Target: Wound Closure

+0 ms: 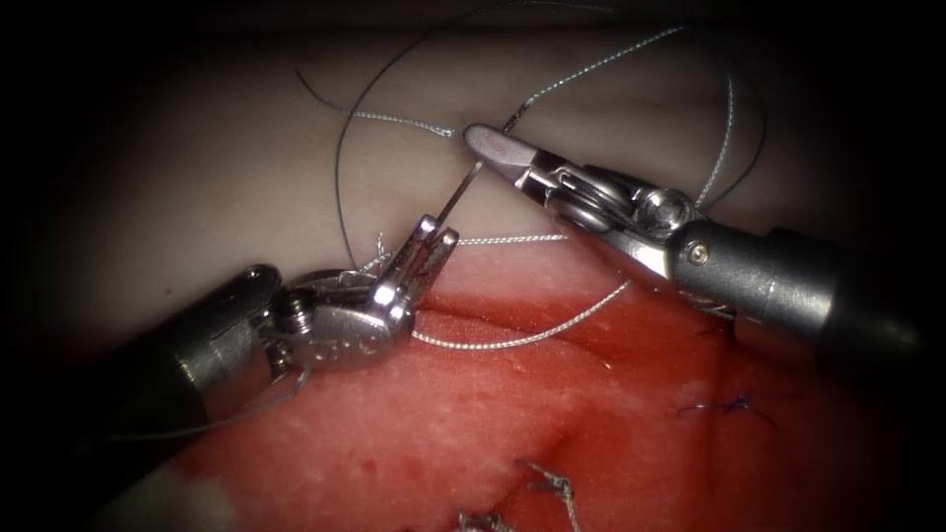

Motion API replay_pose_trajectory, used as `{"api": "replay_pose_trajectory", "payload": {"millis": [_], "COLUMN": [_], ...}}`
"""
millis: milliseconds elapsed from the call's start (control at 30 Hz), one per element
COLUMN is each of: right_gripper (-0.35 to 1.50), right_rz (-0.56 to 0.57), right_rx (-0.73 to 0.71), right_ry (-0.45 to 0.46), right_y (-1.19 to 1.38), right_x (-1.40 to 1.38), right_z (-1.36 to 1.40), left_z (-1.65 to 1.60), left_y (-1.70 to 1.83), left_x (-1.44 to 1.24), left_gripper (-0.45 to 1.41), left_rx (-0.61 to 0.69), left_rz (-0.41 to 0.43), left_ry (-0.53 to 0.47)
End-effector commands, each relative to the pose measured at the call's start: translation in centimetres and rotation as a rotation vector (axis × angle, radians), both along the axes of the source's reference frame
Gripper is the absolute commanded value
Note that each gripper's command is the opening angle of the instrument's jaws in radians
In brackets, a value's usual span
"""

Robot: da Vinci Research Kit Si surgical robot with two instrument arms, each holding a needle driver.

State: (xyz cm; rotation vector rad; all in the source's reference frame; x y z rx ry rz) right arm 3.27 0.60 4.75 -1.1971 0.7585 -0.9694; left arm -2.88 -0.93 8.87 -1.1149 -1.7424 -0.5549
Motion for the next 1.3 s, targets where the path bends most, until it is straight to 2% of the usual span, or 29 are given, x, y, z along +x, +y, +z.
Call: {"api": "replay_pose_trajectory", "payload": {"millis": [33,133,167,200,233,333,400,500,700,800,900,933,967,1000,1033,1067,1100,1133,1167,1233,1267,1300], "right_gripper": [-0.35,-0.35,-0.35,-0.35,-0.35,-0.35,-0.35,-0.35,-0.35,-0.35,-0.35,-0.35,-0.35,-0.35,-0.35,-0.35,-0.35,-0.35,-0.35,-0.35,-0.35,-0.35], "right_rz": [0.005,0.006,0.005,0.005,0.005,0.002,0.0,-0.011,-0.054,-0.101,-0.106,-0.109,-0.125,-0.128,-0.128,-0.127,-0.126,-0.131,-0.146,-0.154,-0.157,-0.156], "right_rx": [-0.005,-0.005,-0.005,-0.005,-0.005,-0.014,-0.023,-0.078,-0.178,-0.296,-0.376,-0.393,-0.472,-0.505,-0.562,-0.598,-0.655,-0.686,-0.773,-0.856,-0.901,-0.918], "right_ry": [0.007,0.007,0.007,0.008,0.008,0.003,-0.001,-0.002,-0.003,0.015,0.011,0.009,-0.022,-0.033,-0.048,-0.056,-0.072,-0.086,-0.122,-0.165,-0.193,-0.199], "right_y": [0.12,0.12,0.12,0.12,0.12,0.14,0.16,0.22,0.26,0.31,0.34,0.34,0.35,0.36,0.36,0.37,0.37,0.37,0.37,0.37,0.36,0.35], "right_x": [0.08,0.08,0.08,0.07,0.07,0.04,0.0,-0.07,-0.1,-0.11,-0.11,-0.11,-0.11,-0.11,-0.12,-0.12,-0.11,-0.11,-0.1,-0.07,-0.04,-0.02], "right_z": [-0.08,-0.07,-0.07,-0.08,-0.08,-0.07,-0.07,-0.07,-0.09,-0.13,-0.17,-0.18,-0.2,-0.2,-0.21,-0.21,-0.22,-0.23,-0.23,-0.25,-0.27,-0.28], "left_z": [-0.07,-0.09,-0.1,-0.11,-0.12,-0.1,-0.08,-0.03,0.01,-0.05,-0.09,-0.1,-0.11,-0.11,-0.12,-0.11,-0.09,-0.08,-0.04,0.01,0.03,0.04], "left_y": [0.13,0.14,0.15,0.17,0.18,0.26,0.36,0.56,0.78,0.95,1.04,1.06,1.11,1.13,1.2,1.23,1.29,1.31,1.35,1.4,1.43,1.44], "left_x": [-0.03,-0.05,-0.06,-0.06,-0.06,-0.01,0.07,0.25,0.48,0.61,0.67,0.69,0.7,0.71,0.72,0.73,0.74,0.74,0.76,0.78,0.8,0.81], "left_gripper": [-0.45,-0.45,0.02,0.62,0.81,0.76,0.84,0.88,0.81,0.76,0.68,0.59,0.46,0.46,0.46,0.37,0.37,0.37,0.39,0.39,0.44,0.44], "left_rx": [-0.008,0.002,0.016,0.023,0.008,-0.103,-0.195,-0.301,-0.363,-0.435,-0.48,-0.497,-0.551,-0.586,-0.67,-0.711,-0.821,-0.851,-0.96,-1.09,-1.169,-1.2], "left_rz": [-0.005,-0.003,-0.021,-0.029,-0.01,0.063,0.091,0.126,0.164,0.171,0.18,0.181,0.184,0.189,0.235,0.262,0.31,0.341,0.363,0.386,0.428,0.44], "left_ry": [-0.002,-0.008,-0.011,-0.011,-0.007,0.105,0.213,0.288,0.351,0.402,0.42,0.431,0.483,0.518,0.588,0.616,0.701,0.719,0.81,0.939,1.004,1.027]}}
